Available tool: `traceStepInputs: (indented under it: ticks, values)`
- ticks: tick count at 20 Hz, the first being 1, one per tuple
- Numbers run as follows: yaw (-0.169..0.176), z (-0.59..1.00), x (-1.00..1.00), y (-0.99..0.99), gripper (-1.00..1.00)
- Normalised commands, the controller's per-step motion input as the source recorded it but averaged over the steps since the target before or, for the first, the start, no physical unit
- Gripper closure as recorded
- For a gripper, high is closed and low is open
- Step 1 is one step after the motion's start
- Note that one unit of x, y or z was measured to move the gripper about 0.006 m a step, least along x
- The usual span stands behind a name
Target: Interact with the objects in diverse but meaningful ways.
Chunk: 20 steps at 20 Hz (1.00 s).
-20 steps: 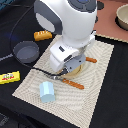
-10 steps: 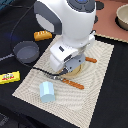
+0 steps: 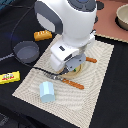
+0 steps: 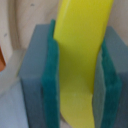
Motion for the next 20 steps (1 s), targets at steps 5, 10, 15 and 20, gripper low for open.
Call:
traceStepInputs:
  ticks: [5,10,15,20]
  values:
    - [-0.001,0.68,-0.23,0.10,1.00]
    - [0.000,0.81,-0.51,0.14,1.00]
    - [0.004,0.19,-0.58,0.39,1.00]
    - [0.024,0.15,-0.62,0.65,1.00]
